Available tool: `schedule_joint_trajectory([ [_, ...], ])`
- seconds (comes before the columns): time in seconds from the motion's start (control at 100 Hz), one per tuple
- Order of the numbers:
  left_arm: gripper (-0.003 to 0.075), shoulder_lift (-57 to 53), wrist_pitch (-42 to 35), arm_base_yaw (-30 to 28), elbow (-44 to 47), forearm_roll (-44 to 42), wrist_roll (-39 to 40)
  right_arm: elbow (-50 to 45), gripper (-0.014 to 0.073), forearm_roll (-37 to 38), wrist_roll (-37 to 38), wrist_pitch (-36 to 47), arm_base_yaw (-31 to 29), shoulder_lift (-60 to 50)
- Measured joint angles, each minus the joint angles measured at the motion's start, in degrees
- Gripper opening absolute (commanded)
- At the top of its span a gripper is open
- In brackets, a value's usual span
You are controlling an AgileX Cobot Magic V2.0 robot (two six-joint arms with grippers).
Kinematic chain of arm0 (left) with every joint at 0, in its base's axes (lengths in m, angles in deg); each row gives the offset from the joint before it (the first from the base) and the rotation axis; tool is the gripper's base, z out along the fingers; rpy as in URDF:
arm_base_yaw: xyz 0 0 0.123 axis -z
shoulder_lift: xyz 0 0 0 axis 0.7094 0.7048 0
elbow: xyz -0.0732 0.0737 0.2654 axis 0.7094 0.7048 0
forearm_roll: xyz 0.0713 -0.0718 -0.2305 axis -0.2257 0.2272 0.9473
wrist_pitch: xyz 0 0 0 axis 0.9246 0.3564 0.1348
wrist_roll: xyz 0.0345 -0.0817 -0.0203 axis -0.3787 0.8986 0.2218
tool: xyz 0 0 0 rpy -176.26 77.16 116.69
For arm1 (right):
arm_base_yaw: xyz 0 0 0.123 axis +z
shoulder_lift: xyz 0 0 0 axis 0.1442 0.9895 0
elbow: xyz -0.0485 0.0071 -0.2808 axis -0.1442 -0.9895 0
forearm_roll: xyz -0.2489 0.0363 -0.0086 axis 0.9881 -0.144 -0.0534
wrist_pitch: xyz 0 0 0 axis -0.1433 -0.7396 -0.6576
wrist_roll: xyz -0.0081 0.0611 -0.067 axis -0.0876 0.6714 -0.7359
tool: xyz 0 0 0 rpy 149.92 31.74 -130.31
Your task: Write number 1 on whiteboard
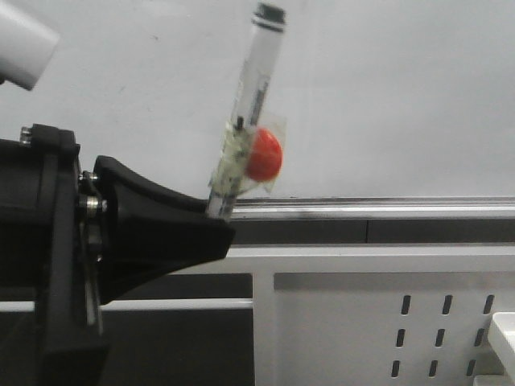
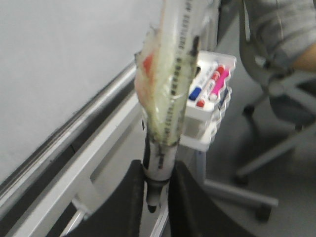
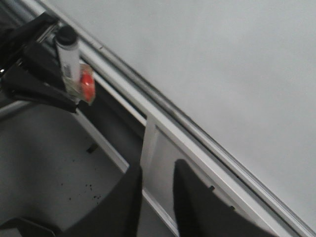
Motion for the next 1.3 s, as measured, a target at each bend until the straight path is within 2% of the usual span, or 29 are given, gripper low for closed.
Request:
schedule_joint_trajectory([
  [0.06, -0.0020, -3.5, 9.6, 0.9, -2.0, -5.8, -0.2, 0.6, 0.0329, 0.0, -1.2, 0.1, 2.8, 2.1],
  [0.17, -0.0020, -8.6, 26.8, 3.8, -5.8, -11.8, -0.3, 1.9, 0.0325, 0.0, -1.9, 1.1, 6.6, 6.6],
  [0.24, -0.0020, -10.4, 34.8, 5.9, -7.9, -12.8, -0.3, 2.7, 0.0325, 0.0, -2.0, 2.4, 8.7, 9.4],
  [0.31, -0.0020, -11.3, 39.0, 7.5, -9.2, -13.4, -0.3, 3.7, 0.0325, 0.0, -2.0, 3.9, 10.7, 12.4],
  [0.45, -0.0020, -11.5, 41.1, 9.3, -10.2, -14.0, -0.3, 6.0, 0.0325, 0.0, -2.1, 6.6, 13.6, 18.3],
  [0.65, -0.0020, -11.5, 41.2, 9.5, -10.2, -14.1, -0.3, 8.4, 0.0325, 0.0, -2.1, 9.1, 14.1, 24.9],
  [1.0, -0.0020, -11.5, 37.6, 9.5, -10.4, -14.4, -0.3, 8.4, 0.0315, 0.4, -2.1, 10.4, 14.1, 28.2],
  [1.07, -0.0020, -11.5, 36.9, 9.5, -10.5, -14.4, -0.3, 8.4, 0.0233, 0.6, -2.1, 10.4, 14.1, 28.2],
  [1.12, -0.0020, -11.5, 36.4, 9.5, -10.5, -14.4, -0.3, 8.4, 0.0117, 0.6, -2.1, 10.4, 14.1, 28.2],
  [1.18, -0.0019, -11.5, 35.8, 9.5, -10.5, -14.5, -0.3, 8.4, -0.0073, 0.7, -2.2, 10.4, 14.1, 28.2],
  [1.3, 0.0009, -11.5, 35.6, 9.5, -10.5, -13.0, -0.7, 8.4, -0.0070, 1.2, -2.2, 10.2, 14.1, 28.2],
])
